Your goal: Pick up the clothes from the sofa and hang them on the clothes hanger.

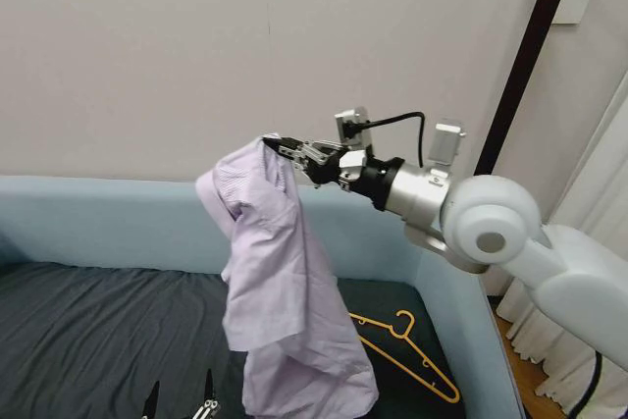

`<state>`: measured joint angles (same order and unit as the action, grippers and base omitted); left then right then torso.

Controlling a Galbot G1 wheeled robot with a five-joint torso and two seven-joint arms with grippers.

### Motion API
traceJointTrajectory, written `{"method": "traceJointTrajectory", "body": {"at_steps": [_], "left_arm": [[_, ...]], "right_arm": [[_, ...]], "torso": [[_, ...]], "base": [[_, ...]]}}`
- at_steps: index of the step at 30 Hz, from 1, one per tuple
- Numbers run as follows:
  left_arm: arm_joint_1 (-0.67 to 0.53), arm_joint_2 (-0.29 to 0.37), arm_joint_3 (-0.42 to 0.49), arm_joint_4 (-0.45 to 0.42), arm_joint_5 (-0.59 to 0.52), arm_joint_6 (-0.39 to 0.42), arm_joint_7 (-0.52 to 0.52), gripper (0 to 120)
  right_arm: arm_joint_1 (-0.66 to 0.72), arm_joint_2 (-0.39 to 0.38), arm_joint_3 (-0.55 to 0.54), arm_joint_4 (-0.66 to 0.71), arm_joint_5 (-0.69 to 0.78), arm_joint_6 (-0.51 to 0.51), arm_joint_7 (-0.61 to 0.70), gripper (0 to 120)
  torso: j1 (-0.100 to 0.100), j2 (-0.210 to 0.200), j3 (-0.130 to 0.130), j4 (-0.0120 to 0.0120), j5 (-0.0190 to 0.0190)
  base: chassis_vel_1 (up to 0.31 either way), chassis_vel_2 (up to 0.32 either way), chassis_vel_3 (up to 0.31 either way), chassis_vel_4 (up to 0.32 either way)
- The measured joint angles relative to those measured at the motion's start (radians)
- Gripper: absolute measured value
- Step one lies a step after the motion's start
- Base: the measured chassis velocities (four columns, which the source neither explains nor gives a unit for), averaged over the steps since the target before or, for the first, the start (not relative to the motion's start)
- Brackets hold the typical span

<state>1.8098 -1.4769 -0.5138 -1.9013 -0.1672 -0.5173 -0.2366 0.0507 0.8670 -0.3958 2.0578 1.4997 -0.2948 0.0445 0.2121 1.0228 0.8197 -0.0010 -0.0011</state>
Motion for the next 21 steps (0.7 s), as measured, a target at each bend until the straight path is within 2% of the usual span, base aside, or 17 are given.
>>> {"method": "traceJointTrajectory", "body": {"at_steps": [4,7,10,12,14,16,17,21], "left_arm": [[0.001,-0.007,-0.011,0.002,-0.005,-0.002,-0.004,100],[-0.001,-0.011,-0.013,0.005,-0.006,-0.002,-0.005,100],[-0.003,-0.015,-0.010,0.012,-0.004,0.002,-0.006,100],[-0.004,-0.015,-0.007,0.015,-0.003,0.003,-0.006,100],[-0.006,-0.014,-0.001,0.030,0.002,0.004,-0.006,100],[-0.008,-0.017,0.003,0.041,0.005,0.004,-0.007,100],[-0.008,-0.017,0.003,0.041,0.005,0.004,-0.007,100],[-0.006,-0.015,0.011,0.048,0.015,0.012,-0.007,100]], "right_arm": [[0.001,0.022,-0.007,-0.015,-0.005,0.019,-0.041,0],[-0.035,0.008,-0.007,-0.015,-0.021,0.031,-0.077,0],[-0.191,-0.086,-0.005,-0.024,-0.120,0.066,-0.203,0],[-0.238,-0.107,-0.005,-0.028,-0.141,0.083,-0.231,0],[-0.417,-0.137,0.010,-0.072,-0.194,0.168,-0.313,0],[-0.573,-0.117,0.047,-0.149,-0.259,0.229,-0.394,0],[-0.573,-0.117,0.047,-0.149,-0.259,0.229,-0.394,0],[-0.770,-0.052,0.111,-0.325,-0.380,0.284,-0.507,0]], "torso": [[0.000,0.000,0.000,0.0002,-0.0002],[0.000,0.000,0.000,0.0000,-0.0001],[0.000,0.000,0.000,-0.0008,0.0006],[0.000,0.000,0.000,-0.0006,0.0003],[0.000,0.000,0.000,-0.0008,0.0004],[0.000,0.000,0.000,-0.0006,0.0008],[0.000,0.000,0.000,-0.0006,0.0008],[0.000,0.000,0.000,0.0001,0.0006]], "base": [[0.000,0.000,0.000,0.000],[0.000,0.000,0.000,0.000],[0.000,0.000,0.000,0.000],[0.000,0.000,0.000,0.000],[0.000,0.000,0.000,0.000],[0.000,0.000,0.000,0.000],[0.000,0.000,0.000,0.000],[0.000,0.000,0.000,0.000]]}}
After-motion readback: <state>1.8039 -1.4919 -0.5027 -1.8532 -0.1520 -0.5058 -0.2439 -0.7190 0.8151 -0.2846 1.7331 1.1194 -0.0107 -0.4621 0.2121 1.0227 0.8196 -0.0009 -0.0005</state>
